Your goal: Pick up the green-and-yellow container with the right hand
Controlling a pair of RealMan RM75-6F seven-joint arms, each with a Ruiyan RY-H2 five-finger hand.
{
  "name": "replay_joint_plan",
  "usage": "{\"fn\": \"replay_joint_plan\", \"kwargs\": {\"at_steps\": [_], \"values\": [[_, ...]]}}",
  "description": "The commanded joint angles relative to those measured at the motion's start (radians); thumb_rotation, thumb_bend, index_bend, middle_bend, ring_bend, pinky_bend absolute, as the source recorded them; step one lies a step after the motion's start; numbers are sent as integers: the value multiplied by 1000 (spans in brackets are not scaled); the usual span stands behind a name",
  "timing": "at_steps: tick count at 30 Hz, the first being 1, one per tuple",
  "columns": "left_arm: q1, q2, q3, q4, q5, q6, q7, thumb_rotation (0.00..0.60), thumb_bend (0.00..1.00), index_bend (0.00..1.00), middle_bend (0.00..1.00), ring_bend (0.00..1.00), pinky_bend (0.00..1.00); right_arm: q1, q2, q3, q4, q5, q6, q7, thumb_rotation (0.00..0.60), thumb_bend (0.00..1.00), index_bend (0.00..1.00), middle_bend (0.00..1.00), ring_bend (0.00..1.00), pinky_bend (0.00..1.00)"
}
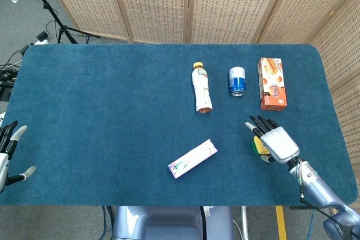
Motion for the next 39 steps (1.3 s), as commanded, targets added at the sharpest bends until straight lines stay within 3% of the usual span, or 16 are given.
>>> {"fn": "replay_joint_plan", "kwargs": {"at_steps": [1, 7, 12, 17, 24, 33, 39], "values": [[0, 0, 0, -1, -1, 0, 0, 600, 0, 0, 0, 0, 0, 12, -21, 6, 16, 7, -22, -13, 600, 1, 37, 34, 0, 167], [-1, 2, -5, 0, -11, -5, -6, 600, 0, 0, 0, 0, 0, 28, -45, 17, 37, 37, -71, -48, 600, 24, 89, 135, 35, 167], [-6, 2, -7, 3, -20, -18, -5, 600, 0, 0, 0, 0, 0, 29, -73, 23, 77, 36, -65, -93, 600, 74, 227, 259, 140, 167], [-5, 2, -7, 0, -21, -18, -4, 600, 0, 0, 0, 0, 0, 25, -116, 18, 135, 13, -38, -69, 600, 186, 384, 436, 252, 167], [-6, 0, -7, -2, -22, -20, 4, 600, 0, 0, 0, 0, 0, 15, -150, 11, 207, -41, 39, -2, 600, 353, 471, 511, 312, 167], [-5, 2, -6, -1, -19, -18, -1, 600, 0, 0, 0, 0, 0, -10, -171, 43, 247, -74, 211, 276, 600, 413, 482, 522, 327, 175], [-3, 3, -2, -1, -10, -13, -4, 600, 0, 0, 0, 0, 0, -31, -217, 71, 278, -16, 229, 520, 600, 446, 482, 522, 328, 184]]}}
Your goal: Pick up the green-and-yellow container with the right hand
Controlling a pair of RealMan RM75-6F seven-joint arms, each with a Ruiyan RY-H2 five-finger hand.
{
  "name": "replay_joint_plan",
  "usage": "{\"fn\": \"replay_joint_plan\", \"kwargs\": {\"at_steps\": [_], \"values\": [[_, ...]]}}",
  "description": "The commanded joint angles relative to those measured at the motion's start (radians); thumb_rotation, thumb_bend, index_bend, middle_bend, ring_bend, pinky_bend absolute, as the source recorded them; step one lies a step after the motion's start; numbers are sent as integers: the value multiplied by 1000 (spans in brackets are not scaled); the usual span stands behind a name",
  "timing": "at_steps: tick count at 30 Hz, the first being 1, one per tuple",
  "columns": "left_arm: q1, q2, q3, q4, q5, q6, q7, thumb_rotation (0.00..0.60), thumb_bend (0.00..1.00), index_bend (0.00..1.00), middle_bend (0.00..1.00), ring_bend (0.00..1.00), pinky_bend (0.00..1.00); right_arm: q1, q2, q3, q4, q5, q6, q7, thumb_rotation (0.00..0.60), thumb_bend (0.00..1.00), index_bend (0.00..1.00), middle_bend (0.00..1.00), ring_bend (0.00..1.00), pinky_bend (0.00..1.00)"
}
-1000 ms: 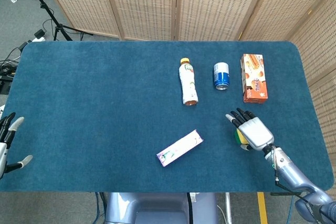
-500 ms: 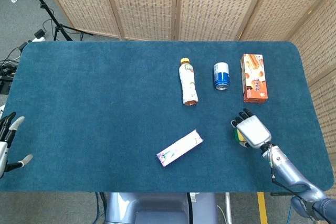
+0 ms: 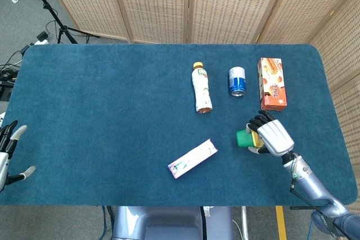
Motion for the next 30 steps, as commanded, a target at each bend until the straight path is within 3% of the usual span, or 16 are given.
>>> {"fn": "replay_joint_plan", "kwargs": {"at_steps": [1, 6, 11, 14, 18, 24, 30], "values": [[0, 0, 1, 0, 2, 0, 0, 600, 0, 0, 0, 0, 0, -21, -42, 25, 32, 40, 27, 173, 600, 455, 482, 522, 328, 185], [1, 1, 3, 0, 6, 2, -3, 600, 0, 0, 0, 0, 0, -35, -101, 21, 110, 84, -22, 367, 600, 466, 482, 522, 327, 187], [-1, -2, 3, 1, 5, -3, 3, 600, 0, 0, 0, 0, 0, -47, -164, 8, 236, 94, -50, 462, 600, 467, 482, 506, 327, 187], [-3, -5, 4, 0, 2, -9, 12, 600, 0, 0, 0, 0, 0, -49, -178, -25, 301, 68, -69, 526, 600, 434, 428, 380, 290, 187], [-2, -5, 2, -4, -2, -8, 17, 600, 0, 0, 0, 0, 0, -51, -166, -68, 356, 15, -50, 593, 600, 299, 285, 175, 130, 187], [0, -4, 3, -7, 1, -4, 23, 600, 0, 0, 0, 0, 0, -76, -105, -108, 345, -36, 21, 576, 600, 26, 64, 2, 0, 147], [0, -5, 5, -7, 5, -3, 20, 600, 0, 0, 0, 0, 0, -93, 16, -102, 189, -46, 85, 438, 600, 0, 0, 0, 0, 69]]}}
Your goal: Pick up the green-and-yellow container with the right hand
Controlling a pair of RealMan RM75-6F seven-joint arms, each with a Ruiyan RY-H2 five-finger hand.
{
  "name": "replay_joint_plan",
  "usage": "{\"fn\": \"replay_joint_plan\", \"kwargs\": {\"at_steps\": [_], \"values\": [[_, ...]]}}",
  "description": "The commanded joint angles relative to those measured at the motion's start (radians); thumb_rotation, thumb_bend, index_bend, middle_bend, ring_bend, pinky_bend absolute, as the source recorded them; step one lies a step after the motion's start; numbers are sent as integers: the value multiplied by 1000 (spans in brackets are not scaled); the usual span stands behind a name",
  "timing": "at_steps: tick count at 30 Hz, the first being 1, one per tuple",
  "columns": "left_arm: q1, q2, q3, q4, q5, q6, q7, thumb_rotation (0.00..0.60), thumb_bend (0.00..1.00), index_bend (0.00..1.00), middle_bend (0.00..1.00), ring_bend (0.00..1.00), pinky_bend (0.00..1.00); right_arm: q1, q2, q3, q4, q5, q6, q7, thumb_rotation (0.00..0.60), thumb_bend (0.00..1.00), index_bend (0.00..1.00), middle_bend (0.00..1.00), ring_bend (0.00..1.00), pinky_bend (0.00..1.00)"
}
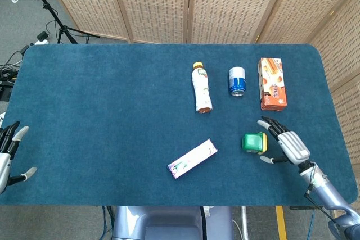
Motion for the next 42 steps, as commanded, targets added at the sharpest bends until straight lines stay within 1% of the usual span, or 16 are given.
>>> {"fn": "replay_joint_plan", "kwargs": {"at_steps": [1, 3, 6, 9, 10, 11, 12, 14, 17, 19, 23, 26, 28, 30, 34, 42], "values": [[0, 0, 2, 0, 4, 0, -2, 600, 0, 0, 0, 0, 0, -6, 100, 10, -146, -4, 29, -131, 600, 0, 0, 0, 0, 68], [2, 2, 2, 0, 9, 7, -6, 600, 0, 0, 0, 0, 0, 4, 154, 27, -249, 3, 22, -226, 600, 0, 0, 0, 0, 68], [5, 4, 2, 0, 11, 13, -13, 600, 0, 0, 0, 0, 0, 21, 201, 40, -348, 6, 2, -316, 600, 0, 0, 0, 0, 68], [6, 6, 2, 2, 12, 17, -22, 600, 0, 0, 0, 0, 0, 51, 261, 51, -493, 30, -78, -453, 600, 0, 0, 0, 0, 68], [6, 7, 3, 4, 14, 16, -26, 600, 0, 0, 0, 0, 0, 75, 274, 63, -561, 45, -129, -531, 600, 0, 0, 0, 0, 68], [5, 8, 3, 4, 14, 15, -28, 600, 0, 0, 0, 0, 0, 89, 275, 74, -593, 63, -160, -573, 600, 0, 0, 0, 0, 68], [4, 10, 3, 6, 14, 13, -32, 600, 0, 0, 0, 0, 0, 110, 277, 95, -642, 104, -212, -644, 600, 0, 0, 0, 0, 68], [4, 12, 2, 7, 11, 10, -39, 600, 0, 0, 0, 0, 0, 135, 275, 121, -690, 161, -274, -730, 600, 0, 4, 0, 0, 68], [4, 13, 0, 8, 6, 10, -43, 600, 0, 0, 0, 0, 0, 163, 273, 143, -729, 226, -342, -823, 600, 1, 42, 19, 0, 68], [3, 14, -1, 8, 5, 8, -45, 600, 0, 0, 0, 0, 0, 186, 262, 163, -751, 294, -393, -914, 600, 2, 64, 47, 0, 67], [0, 15, -1, 10, 1, 1, -47, 600, 0, 0, 0, 0, 0, 209, 232, 187, -754, 377, -424, -1027, 600, 46, 122, 133, 0, 68], [-1, 17, -4, 11, -5, -3, -54, 600, 0, 0, 0, 0, 0, 221, 210, 196, -749, 435, -431, -1118, 600, 53, 176, 176, 0, 67], [-1, 18, -5, 12, -9, -3, -56, 600, 0, 0, 0, 0, 0, 225, 207, 195, -750, 457, -440, -1146, 600, 53, 187, 186, 0, 67], [-2, 20, -7, 12, -13, -7, -60, 600, 0, 0, 0, 0, 0, 233, 211, 193, -760, 505, -458, -1201, 600, 53, 188, 185, 0, 68], [-5, 19, -6, 13, -13, -12, -57, 600, 0, 0, 0, 0, 0, 251, 244, 185, -816, 607, -490, -1293, 600, 53, 188, 170, 0, 67], [-5, 14, -5, 11, -14, -13, -43, 600, 0, 0, 0, 0, 0, 292, 265, 160, -852, 738, -518, -1410, 600, 53, 188, 177, 0, 67]]}}
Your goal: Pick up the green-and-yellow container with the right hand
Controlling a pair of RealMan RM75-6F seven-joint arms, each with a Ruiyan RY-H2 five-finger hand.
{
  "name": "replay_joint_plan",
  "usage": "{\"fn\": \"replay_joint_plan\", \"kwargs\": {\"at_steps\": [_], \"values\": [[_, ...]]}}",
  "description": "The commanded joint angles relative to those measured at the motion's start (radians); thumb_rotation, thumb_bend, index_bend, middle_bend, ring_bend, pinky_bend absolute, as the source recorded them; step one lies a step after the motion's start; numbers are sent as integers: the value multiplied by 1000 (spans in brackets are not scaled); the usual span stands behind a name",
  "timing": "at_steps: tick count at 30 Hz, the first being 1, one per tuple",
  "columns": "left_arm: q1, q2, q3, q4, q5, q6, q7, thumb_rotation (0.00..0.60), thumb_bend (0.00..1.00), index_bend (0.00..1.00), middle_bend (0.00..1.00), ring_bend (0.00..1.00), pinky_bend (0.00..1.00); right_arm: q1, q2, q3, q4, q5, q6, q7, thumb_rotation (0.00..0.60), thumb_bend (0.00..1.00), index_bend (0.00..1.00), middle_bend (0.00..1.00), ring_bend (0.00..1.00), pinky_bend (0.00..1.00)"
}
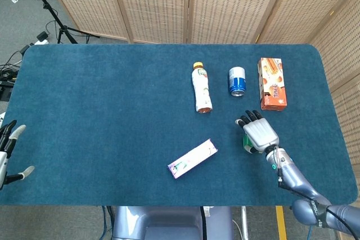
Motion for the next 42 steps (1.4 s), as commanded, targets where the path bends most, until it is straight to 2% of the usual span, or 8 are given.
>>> {"fn": "replay_joint_plan", "kwargs": {"at_steps": [1, 14, 19, 22, 26, 30, 36, 42], "values": [[0, 0, 0, -1, -1, 0, 1, 600, 0, 0, 0, 0, 0, 24, 7, -14, -14, 53, -17, -46, 600, 53, 188, 179, 0, 68], [-3, 0, -1, 0, -4, -5, 2, 600, 0, 0, 0, 0, 0, 64, 32, -36, -57, 125, -3, -86, 600, 55, 188, 177, 0, 68], [-1, 2, -1, 0, -3, -2, -5, 600, 0, 0, 0, 0, 0, 76, -15, -49, -1, 140, 1, -102, 600, 101, 236, 262, 35, 68], [-1, 2, -2, 1, -5, -2, -7, 600, 0, 0, 0, 0, 0, 79, -33, -57, 23, 133, 21, -114, 600, 134, 341, 365, 135, 68], [-2, 3, -3, 2, -7, -3, -7, 600, 0, 0, 0, 0, 0, 71, -54, -69, 44, 96, 68, -131, 600, 275, 488, 533, 319, 68], [-2, 2, -2, 2, -6, -4, -5, 600, 0, 0, 0, 0, 0, 57, -53, -74, 41, 49, 91, -108, 600, 404, 516, 574, 370, 68], [-1, 1, -1, 1, -3, -1, -3, 600, 0, 0, 0, 0, 0, 25, -34, -69, 37, -73, 129, 1, 600, 481, 528, 585, 385, 113], [0, 0, 0, 2, -2, -1, -5, 600, 0, 0, 0, 0, 0, -43, -44, -44, 108, -298, 229, 351, 600, 526, 528, 585, 388, 143]]}}
